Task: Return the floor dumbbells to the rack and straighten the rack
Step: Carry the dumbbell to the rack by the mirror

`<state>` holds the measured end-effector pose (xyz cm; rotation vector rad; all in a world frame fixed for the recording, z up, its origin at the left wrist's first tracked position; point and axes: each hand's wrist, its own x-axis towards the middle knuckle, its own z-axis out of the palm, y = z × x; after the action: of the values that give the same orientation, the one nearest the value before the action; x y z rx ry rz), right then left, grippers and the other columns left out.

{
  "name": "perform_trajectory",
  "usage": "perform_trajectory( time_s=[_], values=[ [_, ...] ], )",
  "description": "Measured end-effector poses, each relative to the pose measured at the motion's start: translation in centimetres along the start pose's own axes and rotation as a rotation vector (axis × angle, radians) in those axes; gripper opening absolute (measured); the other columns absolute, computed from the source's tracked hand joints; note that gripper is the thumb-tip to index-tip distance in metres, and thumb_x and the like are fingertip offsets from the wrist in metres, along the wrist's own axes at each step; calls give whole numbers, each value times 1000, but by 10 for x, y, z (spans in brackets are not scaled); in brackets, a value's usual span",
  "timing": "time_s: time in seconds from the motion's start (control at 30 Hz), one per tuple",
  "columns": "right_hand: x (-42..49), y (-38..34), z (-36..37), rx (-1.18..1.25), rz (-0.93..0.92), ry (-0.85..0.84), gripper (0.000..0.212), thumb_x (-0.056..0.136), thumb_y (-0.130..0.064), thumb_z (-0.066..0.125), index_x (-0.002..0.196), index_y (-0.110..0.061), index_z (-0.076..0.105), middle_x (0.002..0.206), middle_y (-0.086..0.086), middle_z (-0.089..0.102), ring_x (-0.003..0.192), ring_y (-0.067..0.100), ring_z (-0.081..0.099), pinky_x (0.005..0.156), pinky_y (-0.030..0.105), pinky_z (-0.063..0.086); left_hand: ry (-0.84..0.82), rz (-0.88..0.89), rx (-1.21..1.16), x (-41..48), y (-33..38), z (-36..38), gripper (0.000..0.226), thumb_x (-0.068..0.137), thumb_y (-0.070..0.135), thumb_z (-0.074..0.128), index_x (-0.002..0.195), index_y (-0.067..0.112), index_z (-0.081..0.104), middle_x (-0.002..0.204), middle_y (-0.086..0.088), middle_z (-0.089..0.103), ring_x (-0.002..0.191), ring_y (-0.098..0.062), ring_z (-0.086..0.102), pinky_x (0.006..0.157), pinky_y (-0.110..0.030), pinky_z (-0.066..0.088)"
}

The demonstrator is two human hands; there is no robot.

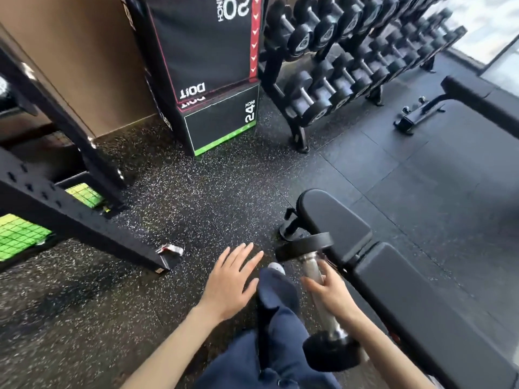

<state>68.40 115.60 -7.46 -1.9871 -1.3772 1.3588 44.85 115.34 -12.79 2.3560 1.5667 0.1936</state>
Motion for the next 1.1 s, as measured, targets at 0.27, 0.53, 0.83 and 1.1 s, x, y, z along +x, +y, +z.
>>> perform_trajectory(
  time_s=[0.27,0.53,0.83,1.1],
  values=[
    [111,-62,-21,122,-76,-74,21,87,-14,62,107,-17,54,92,0,63,68,2,52,58,8,43,18,-90,25,97,-31,-24,53,92,41,37,142,22,39,144,-5,45,134,-20,39,111,-38,18],
    [209,-115,-63,229,-26,-57,28,90,-14,58,114,-14,44,87,5,60,66,14,55,58,20,47,94,-131,-11,212,-52,-60,54,92,40,39,142,22,40,147,-5,41,137,-19,34,113,-39,16],
    [287,-160,-86,223,13,31,41,92,-10,54,120,-16,25,85,5,58,65,15,58,57,27,46,43,-60,-40,307,-102,-63,52,92,38,37,142,22,40,146,-4,41,137,-19,33,110,-41,21],
    [363,-231,-77,237,45,126,32,93,-11,51,114,-17,26,78,3,59,61,11,57,58,26,48,74,146,-71,418,-172,-100,53,91,37,40,141,20,39,146,-5,41,136,-20,33,110,-41,21]
  ],
)
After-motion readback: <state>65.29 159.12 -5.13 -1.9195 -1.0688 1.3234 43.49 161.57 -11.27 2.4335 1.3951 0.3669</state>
